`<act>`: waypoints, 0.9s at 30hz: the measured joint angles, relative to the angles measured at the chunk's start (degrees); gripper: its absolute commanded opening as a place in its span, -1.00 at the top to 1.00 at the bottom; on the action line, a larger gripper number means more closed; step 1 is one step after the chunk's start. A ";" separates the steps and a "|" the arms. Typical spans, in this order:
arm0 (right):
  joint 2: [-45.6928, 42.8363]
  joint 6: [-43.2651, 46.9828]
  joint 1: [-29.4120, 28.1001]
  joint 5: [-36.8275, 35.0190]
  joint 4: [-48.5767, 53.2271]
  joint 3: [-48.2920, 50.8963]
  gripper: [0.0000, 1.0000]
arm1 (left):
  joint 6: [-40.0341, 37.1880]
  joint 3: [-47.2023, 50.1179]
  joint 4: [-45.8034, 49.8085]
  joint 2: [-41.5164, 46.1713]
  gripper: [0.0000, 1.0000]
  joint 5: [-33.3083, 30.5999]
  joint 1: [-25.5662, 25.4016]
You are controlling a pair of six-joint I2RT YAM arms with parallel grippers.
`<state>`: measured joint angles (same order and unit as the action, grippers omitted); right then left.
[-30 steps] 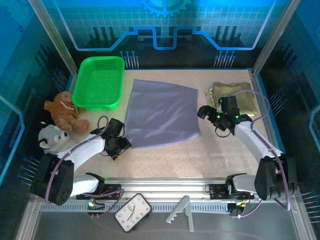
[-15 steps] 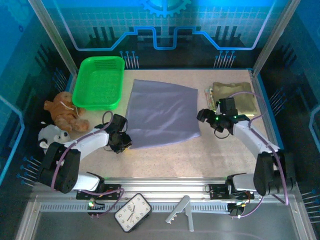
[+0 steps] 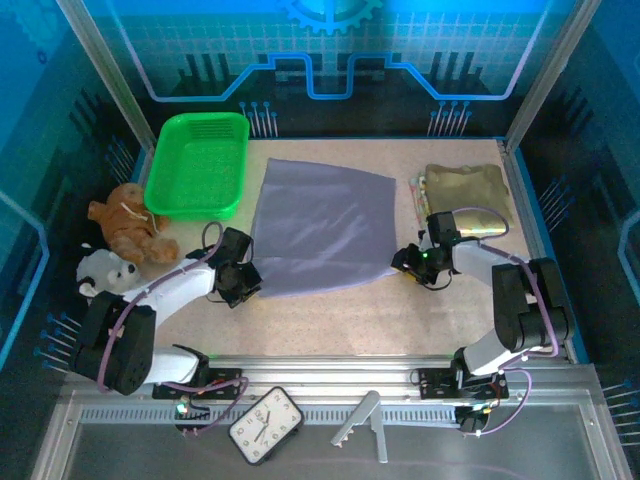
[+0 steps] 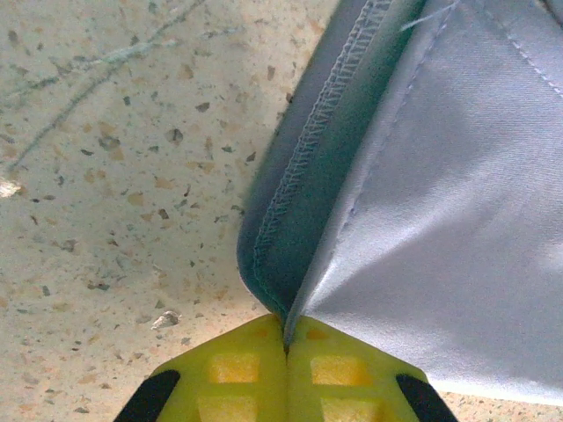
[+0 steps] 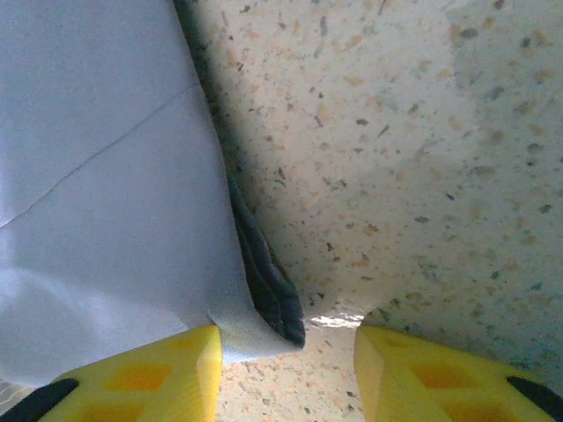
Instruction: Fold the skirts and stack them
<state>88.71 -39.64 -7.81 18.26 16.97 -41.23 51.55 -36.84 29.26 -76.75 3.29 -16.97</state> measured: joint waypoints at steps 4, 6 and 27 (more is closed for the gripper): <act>0.31 -0.61 0.00 -0.02 -0.13 0.00 0.22 | 0.00 0.00 -0.02 -0.55 1.00 0.00 0.00; 0.35 -0.92 0.00 0.11 -0.31 0.02 0.25 | 0.00 0.00 -0.02 -0.66 1.00 0.00 0.00; 0.68 -4.48 -0.76 2.14 -6.40 2.93 0.88 | 0.00 0.00 0.00 -0.92 1.00 -0.02 0.00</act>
<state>89.38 -44.12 -8.58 20.40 10.57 -38.30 51.55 -36.84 29.26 -77.67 3.27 -16.97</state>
